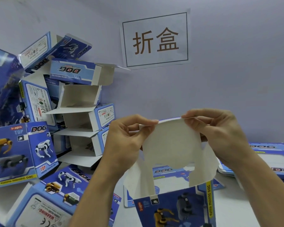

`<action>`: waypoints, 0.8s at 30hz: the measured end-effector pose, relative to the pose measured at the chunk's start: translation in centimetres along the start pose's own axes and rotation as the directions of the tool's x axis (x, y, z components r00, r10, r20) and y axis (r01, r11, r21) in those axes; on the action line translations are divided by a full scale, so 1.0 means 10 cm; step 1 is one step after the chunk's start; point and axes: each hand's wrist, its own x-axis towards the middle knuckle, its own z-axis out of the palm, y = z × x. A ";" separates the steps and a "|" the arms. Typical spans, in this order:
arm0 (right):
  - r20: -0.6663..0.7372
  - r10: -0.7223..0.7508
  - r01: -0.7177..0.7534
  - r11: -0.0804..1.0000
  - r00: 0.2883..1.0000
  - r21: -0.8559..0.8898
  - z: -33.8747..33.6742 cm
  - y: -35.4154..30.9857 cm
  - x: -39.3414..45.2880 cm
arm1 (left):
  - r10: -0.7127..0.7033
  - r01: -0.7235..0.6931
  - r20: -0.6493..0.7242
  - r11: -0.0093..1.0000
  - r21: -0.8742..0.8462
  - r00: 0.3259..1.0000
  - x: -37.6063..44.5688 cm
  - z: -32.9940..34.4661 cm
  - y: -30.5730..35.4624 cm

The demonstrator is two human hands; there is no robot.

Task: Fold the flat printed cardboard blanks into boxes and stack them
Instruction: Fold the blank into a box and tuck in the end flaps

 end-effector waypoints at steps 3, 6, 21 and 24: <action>0.006 0.009 -0.009 1.000 1.000 -0.014 -0.01 0.08 0.01 | -0.015 0.014 -0.033 1.000 -0.008 0.999 0.01 0.00 -0.03; 0.114 0.135 -0.148 0.982 0.984 0.121 -0.05 0.22 0.04 | -0.110 0.100 -0.120 0.991 -0.087 0.987 0.03 -0.05 -0.11; 0.292 0.323 -0.346 0.938 0.900 0.030 -0.04 0.95 -0.24 | -0.489 0.356 -0.389 0.860 -0.366 0.781 0.02 -0.12 -0.56; 0.131 0.313 -0.328 0.937 0.941 0.118 -0.05 0.98 -0.23 | -0.489 0.416 -0.258 0.862 -0.288 0.833 -0.05 0.02 -0.63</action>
